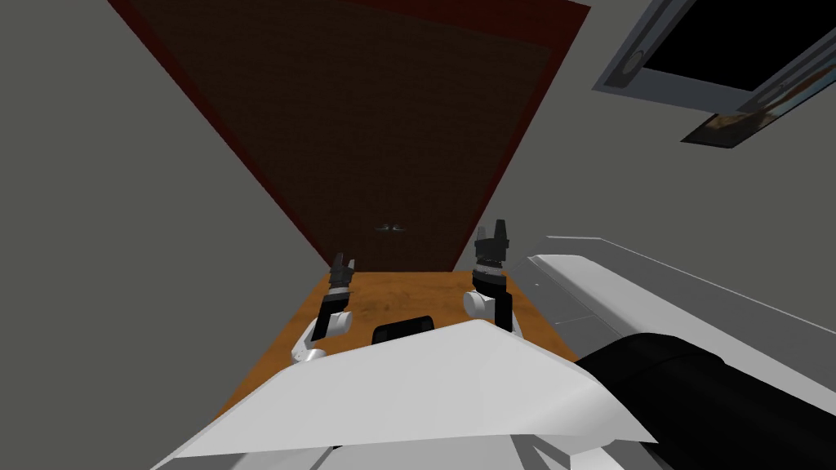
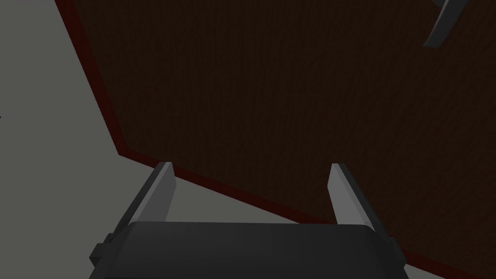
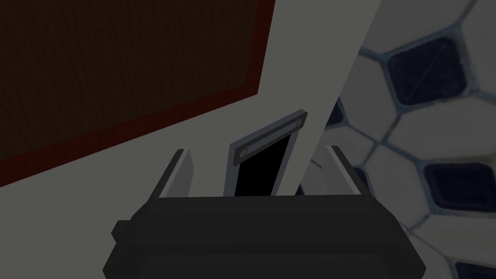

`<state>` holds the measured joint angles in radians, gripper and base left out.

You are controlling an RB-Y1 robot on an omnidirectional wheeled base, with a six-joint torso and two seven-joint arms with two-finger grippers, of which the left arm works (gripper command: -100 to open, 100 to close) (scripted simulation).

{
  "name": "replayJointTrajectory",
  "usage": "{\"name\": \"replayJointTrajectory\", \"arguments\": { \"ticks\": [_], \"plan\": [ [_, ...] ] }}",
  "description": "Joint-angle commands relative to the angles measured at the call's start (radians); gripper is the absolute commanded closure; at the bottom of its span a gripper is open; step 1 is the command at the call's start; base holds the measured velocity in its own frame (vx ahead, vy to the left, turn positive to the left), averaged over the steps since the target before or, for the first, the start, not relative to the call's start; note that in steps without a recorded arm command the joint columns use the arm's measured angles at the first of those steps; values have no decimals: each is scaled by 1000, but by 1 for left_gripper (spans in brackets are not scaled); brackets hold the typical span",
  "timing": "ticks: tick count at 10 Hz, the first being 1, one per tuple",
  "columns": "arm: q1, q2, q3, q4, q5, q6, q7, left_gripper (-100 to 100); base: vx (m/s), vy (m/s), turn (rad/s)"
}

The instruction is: Pull the door open

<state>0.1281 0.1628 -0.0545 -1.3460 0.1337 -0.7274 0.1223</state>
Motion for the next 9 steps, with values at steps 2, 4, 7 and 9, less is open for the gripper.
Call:
{"name": "replayJointTrajectory", "arguments": {
  "ticks": [2, 4, 7, 9],
  "plan": [
    [-17, 5, -1, 63, 0, -14, 2, -100, 62, -19, -31],
    [-40, 14, 0, 129, 1, -25, 7, -100, 84, -19, -91],
    [-75, 27, 2, 227, 2, -42, 13, -100, 111, -19, -68],
    [-97, 34, 3, 287, 3, -53, 17, -100, 118, -14, -72]
  ]
}}
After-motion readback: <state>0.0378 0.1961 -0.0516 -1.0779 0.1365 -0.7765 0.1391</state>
